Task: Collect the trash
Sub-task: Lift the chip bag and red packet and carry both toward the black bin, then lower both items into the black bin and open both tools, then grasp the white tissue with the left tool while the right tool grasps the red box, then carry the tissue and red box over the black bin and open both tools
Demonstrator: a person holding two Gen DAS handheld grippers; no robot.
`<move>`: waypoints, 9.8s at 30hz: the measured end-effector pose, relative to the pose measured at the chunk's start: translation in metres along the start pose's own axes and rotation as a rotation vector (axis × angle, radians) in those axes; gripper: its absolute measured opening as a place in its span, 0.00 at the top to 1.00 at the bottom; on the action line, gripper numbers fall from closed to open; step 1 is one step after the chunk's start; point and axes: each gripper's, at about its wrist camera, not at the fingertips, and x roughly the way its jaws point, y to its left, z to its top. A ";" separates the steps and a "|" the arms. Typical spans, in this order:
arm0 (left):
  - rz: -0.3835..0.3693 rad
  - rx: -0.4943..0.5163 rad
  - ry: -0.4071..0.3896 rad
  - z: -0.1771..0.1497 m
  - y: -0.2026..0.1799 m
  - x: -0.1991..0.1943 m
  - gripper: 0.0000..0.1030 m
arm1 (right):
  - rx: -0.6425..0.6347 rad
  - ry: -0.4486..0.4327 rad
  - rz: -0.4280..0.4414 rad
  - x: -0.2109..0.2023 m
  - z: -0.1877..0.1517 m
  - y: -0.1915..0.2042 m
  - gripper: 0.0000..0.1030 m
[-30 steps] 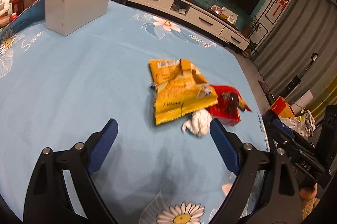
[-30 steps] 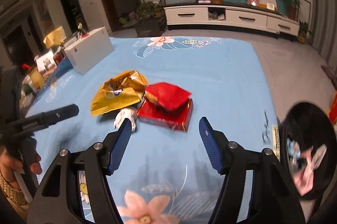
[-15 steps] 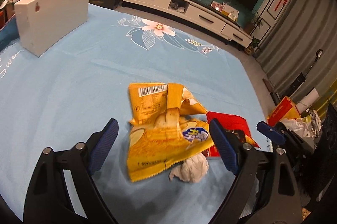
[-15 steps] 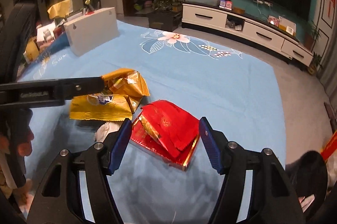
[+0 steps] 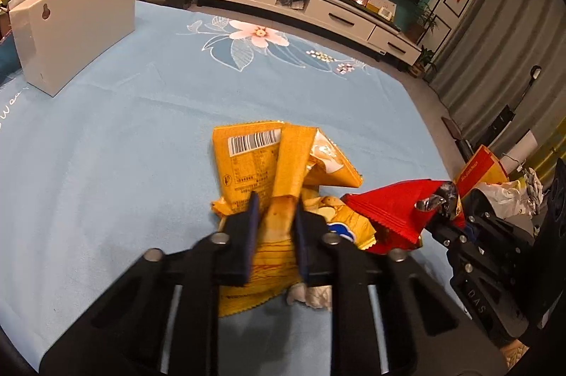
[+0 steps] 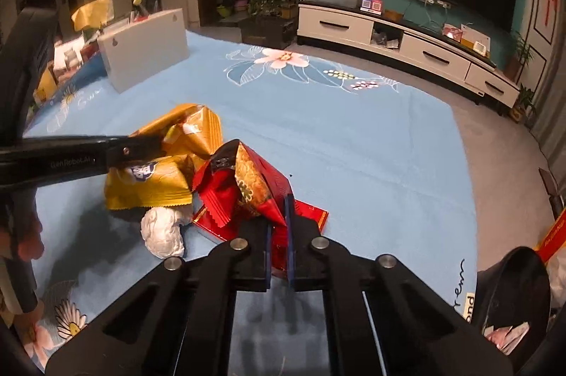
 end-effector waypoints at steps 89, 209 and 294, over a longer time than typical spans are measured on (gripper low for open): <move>-0.281 0.592 0.045 -0.085 -0.310 -0.009 0.85 | 0.775 -0.198 -0.315 -0.201 -0.191 -0.192 0.94; 0.159 0.114 -0.049 -0.065 -0.042 -0.043 0.03 | 0.008 0.028 0.046 -0.033 -0.034 -0.022 0.10; -0.110 0.617 0.067 -0.054 -0.308 -0.008 0.03 | 0.637 0.053 -0.544 -0.219 -0.147 -0.180 0.03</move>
